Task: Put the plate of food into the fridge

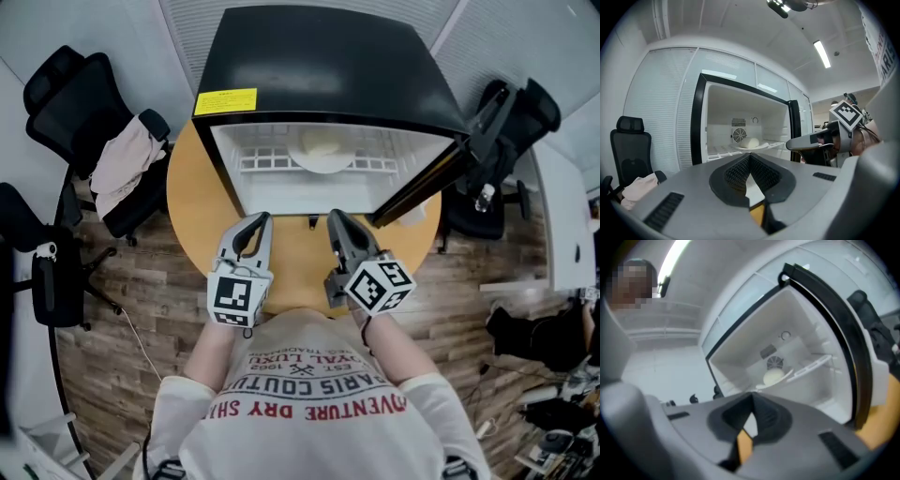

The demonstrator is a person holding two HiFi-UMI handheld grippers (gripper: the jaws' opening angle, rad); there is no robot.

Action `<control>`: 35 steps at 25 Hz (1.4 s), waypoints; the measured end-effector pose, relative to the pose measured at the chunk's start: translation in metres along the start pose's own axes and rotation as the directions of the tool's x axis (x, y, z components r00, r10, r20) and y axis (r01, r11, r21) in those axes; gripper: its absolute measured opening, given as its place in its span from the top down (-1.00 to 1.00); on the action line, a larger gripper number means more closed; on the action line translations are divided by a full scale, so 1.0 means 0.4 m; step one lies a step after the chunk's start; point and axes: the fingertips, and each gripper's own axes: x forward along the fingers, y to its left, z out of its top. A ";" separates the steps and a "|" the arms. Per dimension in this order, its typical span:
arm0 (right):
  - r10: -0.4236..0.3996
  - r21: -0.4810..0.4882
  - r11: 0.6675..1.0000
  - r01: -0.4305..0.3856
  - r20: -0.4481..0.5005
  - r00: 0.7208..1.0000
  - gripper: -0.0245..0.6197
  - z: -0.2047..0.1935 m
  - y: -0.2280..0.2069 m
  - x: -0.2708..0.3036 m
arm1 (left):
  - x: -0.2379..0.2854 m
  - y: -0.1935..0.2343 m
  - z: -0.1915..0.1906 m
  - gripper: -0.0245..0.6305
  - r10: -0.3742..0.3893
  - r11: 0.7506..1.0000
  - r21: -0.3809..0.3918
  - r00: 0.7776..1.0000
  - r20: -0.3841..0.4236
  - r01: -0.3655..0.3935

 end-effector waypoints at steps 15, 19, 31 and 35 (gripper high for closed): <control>0.017 -0.489 0.872 -0.008 0.015 1.000 0.84 0.034 0.084 -0.024 | -0.011 0.002 0.027 0.82 -0.007 1.000 0.019 1.000 0.028 0.007; 0.015 -0.503 0.864 -0.009 0.007 1.000 0.84 0.028 0.082 -0.024 | -0.012 -0.001 0.042 0.82 -0.013 1.000 0.021 0.999 0.050 0.012; 0.017 -0.513 0.858 -0.020 -0.011 1.000 0.84 0.015 0.085 -0.024 | -0.010 -0.011 0.054 0.82 -0.021 1.000 0.013 0.998 0.067 0.021; 0.017 -0.520 0.854 -0.022 -0.014 1.000 0.84 0.012 0.086 -0.027 | -0.013 -0.015 0.052 0.82 -0.018 1.000 0.009 0.998 0.067 0.017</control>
